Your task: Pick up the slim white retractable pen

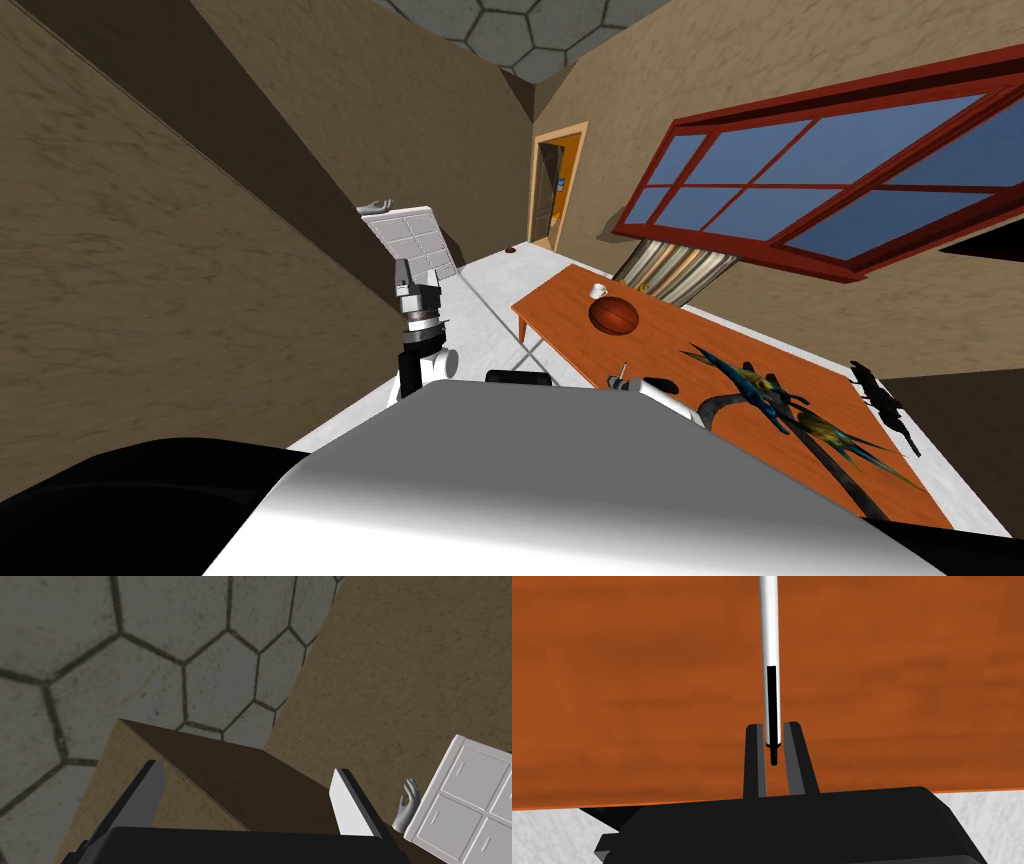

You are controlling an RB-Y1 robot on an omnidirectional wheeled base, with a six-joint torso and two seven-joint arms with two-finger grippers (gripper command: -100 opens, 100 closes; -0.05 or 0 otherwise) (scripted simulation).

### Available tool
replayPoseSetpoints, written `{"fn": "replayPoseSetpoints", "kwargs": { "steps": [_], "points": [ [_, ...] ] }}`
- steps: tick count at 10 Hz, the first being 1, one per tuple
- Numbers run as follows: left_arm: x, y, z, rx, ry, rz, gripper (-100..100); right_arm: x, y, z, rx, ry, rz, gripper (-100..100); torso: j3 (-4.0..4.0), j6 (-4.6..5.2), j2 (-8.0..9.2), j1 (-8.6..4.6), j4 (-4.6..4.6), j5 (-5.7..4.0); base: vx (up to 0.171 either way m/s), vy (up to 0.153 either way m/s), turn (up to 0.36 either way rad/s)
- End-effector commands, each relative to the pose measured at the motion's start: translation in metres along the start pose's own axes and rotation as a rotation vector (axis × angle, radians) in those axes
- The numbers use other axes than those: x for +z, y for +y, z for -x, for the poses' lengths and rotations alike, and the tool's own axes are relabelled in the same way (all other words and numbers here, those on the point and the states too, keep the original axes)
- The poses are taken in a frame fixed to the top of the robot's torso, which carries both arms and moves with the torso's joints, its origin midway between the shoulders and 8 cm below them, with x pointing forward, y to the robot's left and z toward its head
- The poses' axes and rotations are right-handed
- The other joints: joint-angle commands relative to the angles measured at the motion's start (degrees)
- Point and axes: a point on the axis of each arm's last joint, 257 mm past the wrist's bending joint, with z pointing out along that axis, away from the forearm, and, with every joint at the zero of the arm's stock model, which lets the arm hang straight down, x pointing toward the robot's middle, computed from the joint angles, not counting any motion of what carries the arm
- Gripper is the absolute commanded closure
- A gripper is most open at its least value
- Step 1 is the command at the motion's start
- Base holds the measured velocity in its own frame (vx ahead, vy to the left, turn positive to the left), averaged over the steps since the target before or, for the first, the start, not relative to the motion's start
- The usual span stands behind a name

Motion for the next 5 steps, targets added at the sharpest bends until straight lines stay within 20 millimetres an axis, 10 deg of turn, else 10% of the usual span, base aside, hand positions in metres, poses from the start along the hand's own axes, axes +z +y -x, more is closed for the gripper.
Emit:
{"fn": "replayPoseSetpoints", "kwargs": {
  "steps": [1, 4, 5],
  "points": [
    [0.0, 0.0, 0.0, 0.0, 0.0, 0.0, 0, -0.0066, 0.0017, -0.0034, 0.008, -0.002, 0.003, 100, 0.0, 0.0, 0.0, 0.0, 0.0, 0.0, -0.049, 0.016, 0.053],
    [0.0, 0.0, 0.0, 0.0, 0.0, 0.0, 0, -0.0104, 0.0024, -0.0075, 0.012, 0.0, 0.005, 100, 0.03, 0.0, 0.05, 0.07, 0.01, 0.01, -0.037, 0.021, 0.028],
    [0.0, 0.0, 0.0, 0.0, 0.0, 0.0, 0, -0.0109, 0.0023, -0.0074, 0.013, -0.002, 0.005, 0, -0.01, 0.02, -0.02, 0.02, -0.01, -0.01, 0.0, 0.0, 0.0]
  ]
}}
